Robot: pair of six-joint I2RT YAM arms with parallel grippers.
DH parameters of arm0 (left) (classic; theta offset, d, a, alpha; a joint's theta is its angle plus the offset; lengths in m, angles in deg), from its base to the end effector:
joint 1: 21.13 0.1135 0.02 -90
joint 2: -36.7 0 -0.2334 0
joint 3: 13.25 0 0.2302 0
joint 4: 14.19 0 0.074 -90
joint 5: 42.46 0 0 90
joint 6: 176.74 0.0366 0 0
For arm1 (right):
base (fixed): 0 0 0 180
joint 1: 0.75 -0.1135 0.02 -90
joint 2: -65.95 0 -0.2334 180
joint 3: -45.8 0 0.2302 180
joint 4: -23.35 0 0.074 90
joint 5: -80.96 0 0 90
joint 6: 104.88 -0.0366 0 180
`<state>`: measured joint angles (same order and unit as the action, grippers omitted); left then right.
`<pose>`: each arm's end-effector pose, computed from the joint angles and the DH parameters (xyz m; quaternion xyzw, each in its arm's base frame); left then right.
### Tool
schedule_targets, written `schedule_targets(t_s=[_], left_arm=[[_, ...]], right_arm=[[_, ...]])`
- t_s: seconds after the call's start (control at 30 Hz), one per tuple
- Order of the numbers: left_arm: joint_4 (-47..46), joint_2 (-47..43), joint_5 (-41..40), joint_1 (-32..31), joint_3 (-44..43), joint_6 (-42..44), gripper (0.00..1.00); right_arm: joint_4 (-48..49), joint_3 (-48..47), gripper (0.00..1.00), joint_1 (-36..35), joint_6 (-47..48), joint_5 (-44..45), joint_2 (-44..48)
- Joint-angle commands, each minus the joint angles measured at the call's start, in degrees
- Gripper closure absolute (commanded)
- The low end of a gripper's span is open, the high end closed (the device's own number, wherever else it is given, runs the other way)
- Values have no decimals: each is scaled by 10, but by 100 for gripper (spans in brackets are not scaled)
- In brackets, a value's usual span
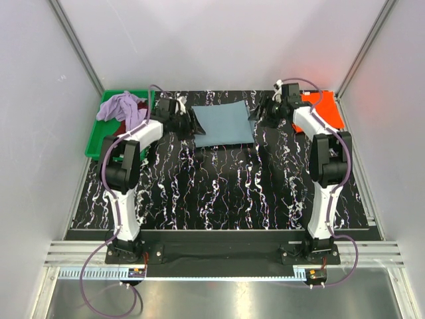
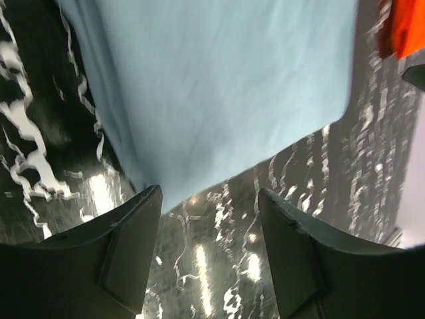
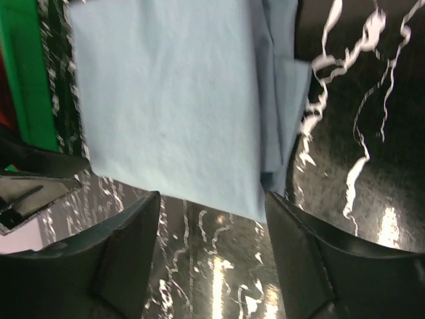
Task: Fold and stack the t-shirts
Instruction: Fold the tshirt, then neatly place the folded tshirt to the corner
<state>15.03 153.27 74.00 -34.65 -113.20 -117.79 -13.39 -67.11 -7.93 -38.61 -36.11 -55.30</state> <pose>0.4039 -0.1139 0.1798 -0.0524 0.9046 -0.3350 0.2582 0.4385 0.0720 0.2042 0.0408 0.9020 0.3074 0.3004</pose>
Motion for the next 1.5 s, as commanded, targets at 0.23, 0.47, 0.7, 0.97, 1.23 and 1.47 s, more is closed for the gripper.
schedule_targets(t_s=[0.23, 0.47, 0.7, 0.97, 1.23, 1.47], left_arm=[[-31, 24, -26, 10, 16, 27, 42], [-19, 67, -26, 12, -22, 27, 55], [-15, 65, -17, 22, -9, 34, 65], [2, 19, 40, 21, 46, 20, 100], [52, -82, 57, 10, 144, 12, 67], [118, -73, 53, 17, 44, 12, 52]], right_arm=[[8, 9, 39, -4, 35, -43, -61], [28, 22, 53, -5, 30, -42, -82], [40, 54, 78, -5, 30, -40, -72], [36, 172, 100, -8, 3, -11, 2], [70, 346, 52, -9, -32, -11, 148], [19, 351, 31, -9, -47, 62, 218]])
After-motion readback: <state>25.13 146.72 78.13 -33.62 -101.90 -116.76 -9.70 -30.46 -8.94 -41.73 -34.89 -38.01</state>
